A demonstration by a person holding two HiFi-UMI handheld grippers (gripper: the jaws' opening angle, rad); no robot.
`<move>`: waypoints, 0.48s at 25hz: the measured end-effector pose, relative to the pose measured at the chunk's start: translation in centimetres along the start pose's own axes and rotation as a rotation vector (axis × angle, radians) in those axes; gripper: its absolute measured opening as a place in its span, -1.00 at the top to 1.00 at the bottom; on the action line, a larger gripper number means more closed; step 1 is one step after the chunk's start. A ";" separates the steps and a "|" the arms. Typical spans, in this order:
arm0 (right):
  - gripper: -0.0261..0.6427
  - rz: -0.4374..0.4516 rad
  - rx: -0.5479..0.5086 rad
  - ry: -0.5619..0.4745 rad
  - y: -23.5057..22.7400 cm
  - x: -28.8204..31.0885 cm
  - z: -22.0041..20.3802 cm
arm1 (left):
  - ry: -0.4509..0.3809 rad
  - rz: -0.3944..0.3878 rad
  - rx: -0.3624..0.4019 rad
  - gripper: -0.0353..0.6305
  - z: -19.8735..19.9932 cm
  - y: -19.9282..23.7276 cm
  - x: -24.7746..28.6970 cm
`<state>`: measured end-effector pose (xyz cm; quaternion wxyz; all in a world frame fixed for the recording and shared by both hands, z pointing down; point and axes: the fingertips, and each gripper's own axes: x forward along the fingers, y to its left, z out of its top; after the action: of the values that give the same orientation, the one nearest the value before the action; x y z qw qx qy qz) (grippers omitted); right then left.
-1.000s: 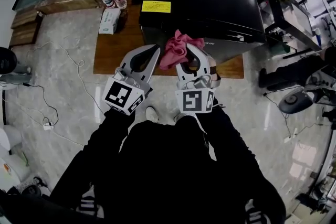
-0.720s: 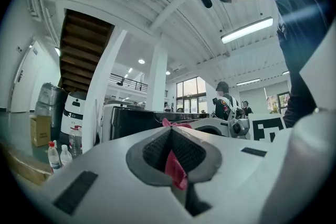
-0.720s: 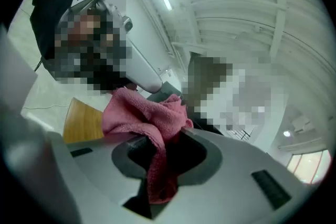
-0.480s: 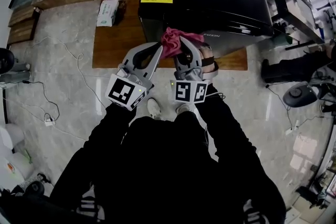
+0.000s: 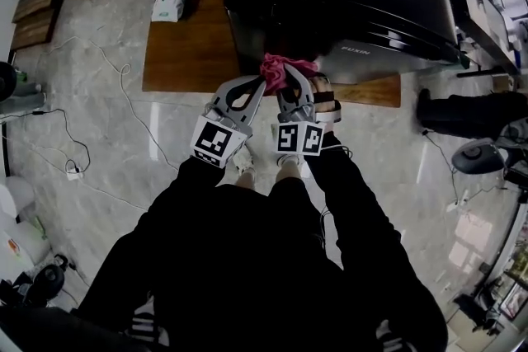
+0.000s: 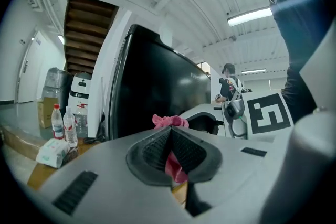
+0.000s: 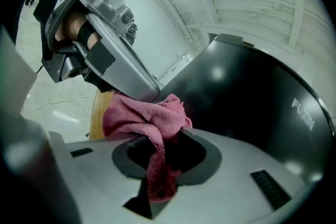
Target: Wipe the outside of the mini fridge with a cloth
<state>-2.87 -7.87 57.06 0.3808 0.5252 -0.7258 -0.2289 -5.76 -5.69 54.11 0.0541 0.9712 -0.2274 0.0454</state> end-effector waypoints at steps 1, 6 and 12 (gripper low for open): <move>0.64 0.013 0.001 0.009 0.8 0.5 -0.7 | 0.014 0.004 -0.006 0.88 -1.2 0.3 0.2; 0.64 0.074 -0.010 0.051 4.7 2.4 -4.3 | 0.092 0.026 -0.031 0.88 -7.2 1.4 1.4; 0.64 0.161 -0.018 0.096 9.7 4.5 -8.3 | 0.174 0.044 -0.076 0.88 -12.7 1.9 2.2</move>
<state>-2.73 -8.17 70.61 0.4371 0.4723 -0.7443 -0.1786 -5.41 -6.78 67.09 0.1092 0.9557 -0.2445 0.1223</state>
